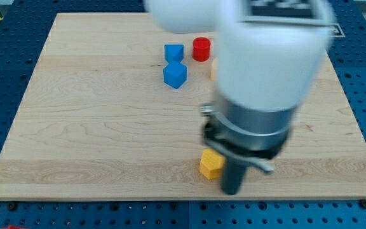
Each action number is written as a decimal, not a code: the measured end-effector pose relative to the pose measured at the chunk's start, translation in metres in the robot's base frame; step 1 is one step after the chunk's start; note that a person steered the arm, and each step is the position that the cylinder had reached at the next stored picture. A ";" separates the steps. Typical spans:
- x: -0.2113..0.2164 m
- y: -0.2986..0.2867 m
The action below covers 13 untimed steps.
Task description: Slide the yellow hexagon to the center
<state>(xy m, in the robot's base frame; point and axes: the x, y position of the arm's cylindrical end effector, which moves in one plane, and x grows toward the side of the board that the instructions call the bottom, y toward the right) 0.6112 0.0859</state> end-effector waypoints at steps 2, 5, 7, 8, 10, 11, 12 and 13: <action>-0.008 0.007; -0.049 -0.086; -0.087 -0.111; -0.073 -0.087; -0.037 -0.050; -0.067 -0.052; -0.083 -0.054; -0.099 -0.054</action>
<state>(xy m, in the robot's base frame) 0.5124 0.0323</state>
